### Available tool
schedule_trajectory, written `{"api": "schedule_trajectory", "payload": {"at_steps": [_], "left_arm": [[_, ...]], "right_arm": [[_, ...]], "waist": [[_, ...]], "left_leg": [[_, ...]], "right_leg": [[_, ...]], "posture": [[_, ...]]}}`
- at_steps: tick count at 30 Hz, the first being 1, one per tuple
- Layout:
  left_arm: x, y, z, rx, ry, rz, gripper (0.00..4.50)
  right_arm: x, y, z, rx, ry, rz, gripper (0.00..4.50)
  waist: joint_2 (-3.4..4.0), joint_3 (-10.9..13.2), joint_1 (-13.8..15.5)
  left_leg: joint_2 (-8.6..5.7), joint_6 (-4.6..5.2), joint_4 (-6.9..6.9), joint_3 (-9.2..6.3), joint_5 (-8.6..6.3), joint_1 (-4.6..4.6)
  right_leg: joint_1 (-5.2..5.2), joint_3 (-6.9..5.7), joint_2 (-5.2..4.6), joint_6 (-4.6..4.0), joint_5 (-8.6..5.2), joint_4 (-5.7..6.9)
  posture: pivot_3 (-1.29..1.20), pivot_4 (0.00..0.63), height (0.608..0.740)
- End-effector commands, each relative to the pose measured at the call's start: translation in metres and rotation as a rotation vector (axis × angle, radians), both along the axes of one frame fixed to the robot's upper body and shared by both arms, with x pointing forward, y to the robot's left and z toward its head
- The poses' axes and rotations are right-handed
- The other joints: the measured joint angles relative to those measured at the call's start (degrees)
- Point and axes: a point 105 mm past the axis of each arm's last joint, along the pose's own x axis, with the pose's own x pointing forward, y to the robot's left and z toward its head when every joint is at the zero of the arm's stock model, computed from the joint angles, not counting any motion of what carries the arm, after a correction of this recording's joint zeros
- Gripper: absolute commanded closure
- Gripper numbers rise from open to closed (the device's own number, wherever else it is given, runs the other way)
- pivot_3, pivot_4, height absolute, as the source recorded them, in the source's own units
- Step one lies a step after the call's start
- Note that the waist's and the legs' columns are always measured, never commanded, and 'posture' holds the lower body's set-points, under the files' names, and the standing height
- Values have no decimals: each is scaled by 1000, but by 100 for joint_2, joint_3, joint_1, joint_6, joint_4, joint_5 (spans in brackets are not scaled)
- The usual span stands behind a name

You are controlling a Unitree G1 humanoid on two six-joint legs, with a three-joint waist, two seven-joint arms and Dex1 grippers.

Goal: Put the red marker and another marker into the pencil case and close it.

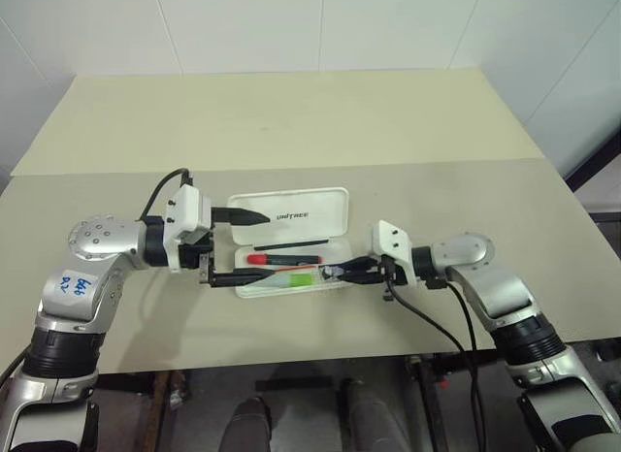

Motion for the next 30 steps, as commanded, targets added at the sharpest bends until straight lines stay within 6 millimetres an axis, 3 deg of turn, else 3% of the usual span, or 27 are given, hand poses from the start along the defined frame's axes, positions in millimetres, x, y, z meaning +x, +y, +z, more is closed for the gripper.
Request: {"api": "schedule_trajectory", "payload": {"at_steps": [1, 7, 8, 15, 21, 27, 30], "left_arm": [[-4, -1, 9, 5, -46, -5, 0], [-3, -4, 10, -1, -52, -9, 0], [-3, -4, 10, -2, -53, -10, 0], [-1, -6, 11, -5, -56, -17, 0], [-1, -6, 13, -8, -56, -15, 0], [-4, 4, 12, -1, -45, 3, 0], [-9, 21, 7, 21, -23, 28, 645]], "right_arm": [[-1, -3, 5, -18, -15, 28, 4180], [0, -4, 9, -30, -23, 46, 4180], [2, -4, 9, -33, -33, 37, 3424], [4, 1, 23, 12, -86, 45, 1116], [-4, 2, 52, 59, -139, 64, 1116], [-18, -10, 76, 130, -190, 14, 1116], [-27, -31, 83, 178, -209, -105, 1072]], "waist": [[0, 0, 1], [0, 0, 0], [0, 0, 0], [0, 0, -4], [0, 0, -4], [1, 1, 12], [1, 1, 32]], "left_leg": [[0, 0, 0, 0, 0, 0], [0, 0, -1, 0, 0, 0], [0, 0, -1, 0, 0, -1], [0, 0, -2, 0, 0, -1], [0, 0, -2, 0, 0, -1], [0, 1, -4, 0, -1, -3], [0, 2, -8, 0, -5, -3]], "right_leg": [[0, 0, 0, 0, 0, 0], [0, 0, 0, -1, -1, -1], [0, 0, 0, -1, -1, -1], [0, 0, 0, -1, 0, -2], [-1, 0, 0, 0, 0, -1], [-2, -1, 0, 0, -1, -3], [-3, -1, 0, -2, -4, -4]], "posture": [[0, 150, 740], [0, 150, 740], [0, 150, 740], [0, 150, 740], [0, 150, 740], [0, 150, 740], [0, 150, 740]]}}
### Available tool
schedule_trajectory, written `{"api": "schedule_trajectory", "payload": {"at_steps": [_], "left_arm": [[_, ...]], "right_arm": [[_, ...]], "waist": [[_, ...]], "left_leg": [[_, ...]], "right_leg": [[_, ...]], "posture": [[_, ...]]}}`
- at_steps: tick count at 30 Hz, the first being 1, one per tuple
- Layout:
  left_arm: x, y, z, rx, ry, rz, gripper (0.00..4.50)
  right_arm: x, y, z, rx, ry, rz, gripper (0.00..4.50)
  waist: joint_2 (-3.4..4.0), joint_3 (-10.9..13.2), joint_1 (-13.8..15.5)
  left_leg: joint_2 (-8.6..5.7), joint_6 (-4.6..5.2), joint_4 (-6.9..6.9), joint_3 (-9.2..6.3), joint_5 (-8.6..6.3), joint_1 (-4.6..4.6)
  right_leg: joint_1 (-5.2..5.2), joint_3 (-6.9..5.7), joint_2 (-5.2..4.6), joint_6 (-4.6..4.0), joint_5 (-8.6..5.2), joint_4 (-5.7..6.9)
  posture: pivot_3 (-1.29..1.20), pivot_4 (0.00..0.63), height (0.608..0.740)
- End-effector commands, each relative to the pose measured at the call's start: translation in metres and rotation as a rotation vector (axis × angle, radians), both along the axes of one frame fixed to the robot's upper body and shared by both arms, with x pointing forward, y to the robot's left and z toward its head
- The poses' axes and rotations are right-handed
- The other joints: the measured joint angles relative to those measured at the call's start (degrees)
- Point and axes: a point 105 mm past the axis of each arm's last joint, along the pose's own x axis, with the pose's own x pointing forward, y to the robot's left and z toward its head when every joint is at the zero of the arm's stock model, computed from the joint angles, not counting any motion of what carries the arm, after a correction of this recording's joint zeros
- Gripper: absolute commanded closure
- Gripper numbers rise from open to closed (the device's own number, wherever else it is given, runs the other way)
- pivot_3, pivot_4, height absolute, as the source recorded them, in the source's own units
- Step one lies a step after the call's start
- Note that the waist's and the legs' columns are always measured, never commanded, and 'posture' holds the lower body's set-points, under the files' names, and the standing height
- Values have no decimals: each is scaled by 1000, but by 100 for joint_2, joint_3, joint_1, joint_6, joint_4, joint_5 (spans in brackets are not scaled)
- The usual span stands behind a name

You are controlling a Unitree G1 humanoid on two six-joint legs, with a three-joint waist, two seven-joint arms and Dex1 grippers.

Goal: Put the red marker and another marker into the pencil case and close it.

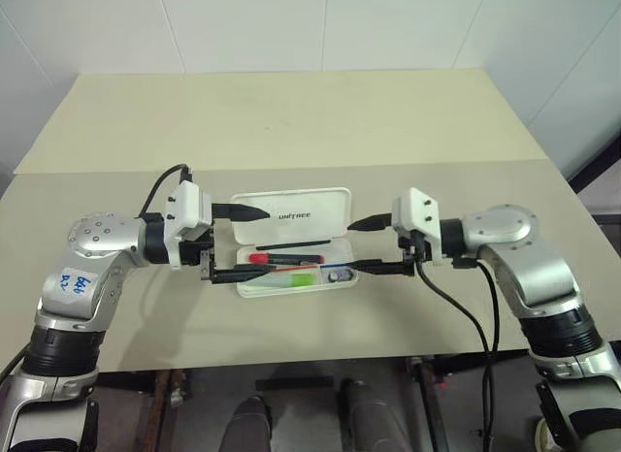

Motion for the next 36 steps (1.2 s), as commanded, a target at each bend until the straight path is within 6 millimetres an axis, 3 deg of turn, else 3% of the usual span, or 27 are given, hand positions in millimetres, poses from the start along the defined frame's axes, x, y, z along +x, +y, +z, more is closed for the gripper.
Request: {"api": "schedule_trajectory", "payload": {"at_steps": [1, 5, 11, 12, 19, 36], "left_arm": [[-7, 19, 5, 9, -20, 22, 949], [-7, 31, -4, 34, -1, 39, 2254], [-9, 33, -18, 69, 22, 18, 4337], [-10, 32, -19, 72, 29, 15, 4449], [-6, 28, -43, 116, 92, 7, 4449], [4, 12, -50, 175, 115, -37, 4449]], "right_arm": [[-11, -22, 18, 67, -48, -114, 1072], [-18, -27, 17, 102, -43, -194, 1072], [-22, -24, 21, 144, -52, -241, 1072], [-22, -23, 21, 145, -56, -246, 1072], [-24, -22, 28, 161, -79, -281, 1072], [-26, -18, 35, 193, -103, -313, 1072]], "waist": [[0, 0, 25], [0, 0, 59], [0, 0, 100], [0, 0, 103], [-1, 0, 111], [0, 0, 107]], "left_leg": [[0, 1, -2, 0, -1, -2], [0, 3, 0, 2, -6, -1], [0, 3, 14, 4, -6, -3], [0, 3, 14, 4, -6, -3], [0, 3, 9, 4, -6, -5], [0, 4, 7, 4, -6, -5]], "right_leg": [[-2, 0, 0, 0, -1, -1], [-4, 1, 0, -69, -40, -3], [0, 3, 0, -80, -46, -11], [0, 4, 0, -80, -45, -12], [-1, 4, 0, -81, -46, -16], [-1, 3, 0, -80, -46, -16]], "posture": [[0, 150, 740], [0, 150, 740], [0, 150, 740], [0, 150, 740], [0, 150, 740], [0, 150, 740]]}}
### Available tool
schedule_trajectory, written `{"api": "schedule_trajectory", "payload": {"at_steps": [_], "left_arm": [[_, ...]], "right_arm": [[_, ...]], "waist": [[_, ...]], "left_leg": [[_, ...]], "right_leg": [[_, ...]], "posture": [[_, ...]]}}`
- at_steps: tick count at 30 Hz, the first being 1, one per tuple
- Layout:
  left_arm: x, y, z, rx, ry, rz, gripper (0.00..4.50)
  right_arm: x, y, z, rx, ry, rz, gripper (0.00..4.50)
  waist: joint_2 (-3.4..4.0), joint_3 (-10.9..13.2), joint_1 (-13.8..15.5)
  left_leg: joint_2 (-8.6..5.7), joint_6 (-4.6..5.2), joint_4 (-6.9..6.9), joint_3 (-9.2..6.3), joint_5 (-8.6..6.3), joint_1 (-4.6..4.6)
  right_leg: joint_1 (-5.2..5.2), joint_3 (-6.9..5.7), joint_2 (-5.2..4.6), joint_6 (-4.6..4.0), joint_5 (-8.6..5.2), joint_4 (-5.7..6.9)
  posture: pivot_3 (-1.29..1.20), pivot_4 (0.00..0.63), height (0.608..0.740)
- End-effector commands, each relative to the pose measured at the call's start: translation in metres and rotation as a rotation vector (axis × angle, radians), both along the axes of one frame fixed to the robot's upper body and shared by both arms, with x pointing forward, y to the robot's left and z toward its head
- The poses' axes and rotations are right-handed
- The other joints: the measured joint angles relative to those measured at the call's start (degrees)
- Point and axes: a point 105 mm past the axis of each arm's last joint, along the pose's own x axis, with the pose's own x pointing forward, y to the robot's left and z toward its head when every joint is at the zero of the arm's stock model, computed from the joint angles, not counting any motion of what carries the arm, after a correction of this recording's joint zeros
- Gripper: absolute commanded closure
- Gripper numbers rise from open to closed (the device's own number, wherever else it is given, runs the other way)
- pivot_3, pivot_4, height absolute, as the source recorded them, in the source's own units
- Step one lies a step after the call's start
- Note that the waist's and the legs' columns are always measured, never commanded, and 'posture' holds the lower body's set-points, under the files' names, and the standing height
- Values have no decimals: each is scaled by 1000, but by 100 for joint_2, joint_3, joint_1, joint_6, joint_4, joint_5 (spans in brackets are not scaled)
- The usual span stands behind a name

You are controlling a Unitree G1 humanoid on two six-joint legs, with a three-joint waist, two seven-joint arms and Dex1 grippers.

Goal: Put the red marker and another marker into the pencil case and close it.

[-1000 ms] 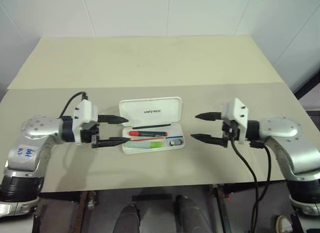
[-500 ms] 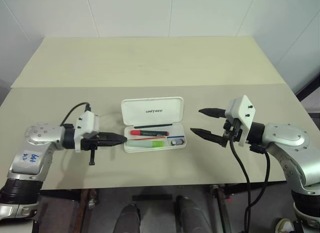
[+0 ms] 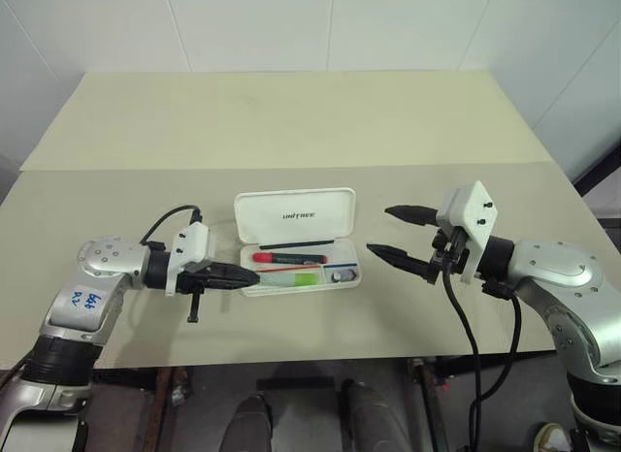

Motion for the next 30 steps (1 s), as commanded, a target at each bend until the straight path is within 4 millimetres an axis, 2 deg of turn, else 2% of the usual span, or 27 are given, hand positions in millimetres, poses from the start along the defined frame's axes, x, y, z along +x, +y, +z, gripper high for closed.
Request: {"api": "schedule_trajectory", "payload": {"at_steps": [1, 8, 22, 30], "left_arm": [[3, 0, 0, 28, -16, 6, 4449], [10, -8, -6, 40, -26, 19, 4449], [21, -9, -18, 60, -56, 69, 4449], [17, -16, -11, -30, -23, 44, 4449]], "right_arm": [[-5, -1, 13, 9, -59, -4, 1072], [-6, 1, 17, 14, -70, -2, 1072], [-8, 5, 21, 20, -88, 6, 1072], [-8, 5, 21, 25, -87, 7, 1072]], "waist": [[0, 0, -2], [0, 0, 12], [0, 0, 16], [0, 0, 24]], "left_leg": [[0, 0, -1, 0, 0, 0], [0, 0, 0, -1, 0, -1], [0, 0, 1, -1, 0, 0], [0, 1, 1, -1, 1, 0]], "right_leg": [[0, 0, 0, 0, 0, 0], [0, 0, 0, 1, 0, 0], [1, 0, 0, 1, 1, 1], [2, 0, 0, 1, 1, 0]], "posture": [[0, 150, 740], [0, 150, 740], [0, 150, 740], [0, 150, 740]]}}
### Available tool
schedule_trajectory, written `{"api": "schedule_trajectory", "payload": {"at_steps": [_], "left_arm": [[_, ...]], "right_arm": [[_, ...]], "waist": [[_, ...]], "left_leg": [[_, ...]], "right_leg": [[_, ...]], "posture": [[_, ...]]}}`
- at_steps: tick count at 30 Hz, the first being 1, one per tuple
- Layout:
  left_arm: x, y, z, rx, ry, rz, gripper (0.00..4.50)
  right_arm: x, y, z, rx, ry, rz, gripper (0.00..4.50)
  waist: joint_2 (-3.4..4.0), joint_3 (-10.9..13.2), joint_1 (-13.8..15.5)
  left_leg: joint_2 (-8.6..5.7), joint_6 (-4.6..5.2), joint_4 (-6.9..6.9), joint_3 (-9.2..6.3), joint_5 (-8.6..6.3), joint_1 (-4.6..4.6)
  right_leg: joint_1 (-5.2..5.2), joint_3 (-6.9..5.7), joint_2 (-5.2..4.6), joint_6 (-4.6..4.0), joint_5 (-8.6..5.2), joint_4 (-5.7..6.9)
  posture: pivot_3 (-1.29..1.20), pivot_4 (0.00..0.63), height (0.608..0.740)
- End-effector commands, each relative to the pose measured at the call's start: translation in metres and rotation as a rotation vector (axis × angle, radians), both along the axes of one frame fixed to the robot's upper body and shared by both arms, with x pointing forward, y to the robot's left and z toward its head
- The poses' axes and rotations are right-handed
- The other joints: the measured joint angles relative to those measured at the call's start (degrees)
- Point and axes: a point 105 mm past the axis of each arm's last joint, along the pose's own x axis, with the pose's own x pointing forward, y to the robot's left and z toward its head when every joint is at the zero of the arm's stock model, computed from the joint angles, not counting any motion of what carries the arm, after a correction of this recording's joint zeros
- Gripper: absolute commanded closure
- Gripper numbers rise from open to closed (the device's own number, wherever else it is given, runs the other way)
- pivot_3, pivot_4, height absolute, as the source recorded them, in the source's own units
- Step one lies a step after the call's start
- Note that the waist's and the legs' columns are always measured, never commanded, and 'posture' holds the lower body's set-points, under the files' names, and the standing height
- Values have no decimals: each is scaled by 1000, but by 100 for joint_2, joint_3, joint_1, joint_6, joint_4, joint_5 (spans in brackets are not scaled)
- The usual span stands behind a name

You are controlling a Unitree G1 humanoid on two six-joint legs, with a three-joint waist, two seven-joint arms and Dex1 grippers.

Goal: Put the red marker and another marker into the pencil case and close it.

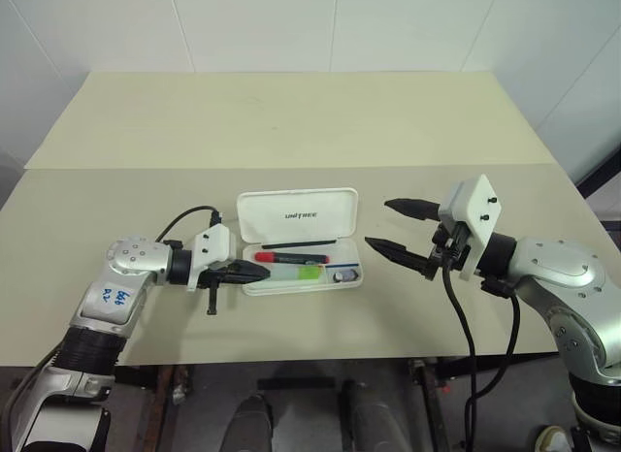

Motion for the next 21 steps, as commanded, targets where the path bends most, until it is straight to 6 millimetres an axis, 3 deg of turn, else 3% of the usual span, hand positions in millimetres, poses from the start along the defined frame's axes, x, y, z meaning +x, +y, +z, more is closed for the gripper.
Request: {"api": "schedule_trajectory", "payload": {"at_steps": [1, 11, 21], "left_arm": [[0, -1, 7, -37, 6, 5, 4449], [14, 7, 12, -50, -21, 128, 4449], [11, 6, 7, 28, -39, 43, 4449]], "right_arm": [[-6, 2, 13, 5, -59, 11, 1072], [-6, 5, 12, 14, -58, 16, 1072], [-6, 5, 13, 17, -65, 12, 1072]], "waist": [[0, 0, -1], [0, 0, -7], [0, 0, -8]], "left_leg": [[0, 0, 0, 0, 0, -1], [0, 0, -1, 0, 0, 0], [0, 0, -4, 0, 0, 0]], "right_leg": [[0, 0, 0, 0, 0, 0], [0, 0, 0, 1, 0, 0], [-1, 0, 0, 0, 0, -5]], "posture": [[0, 150, 740], [0, 150, 740], [0, 150, 740]]}}
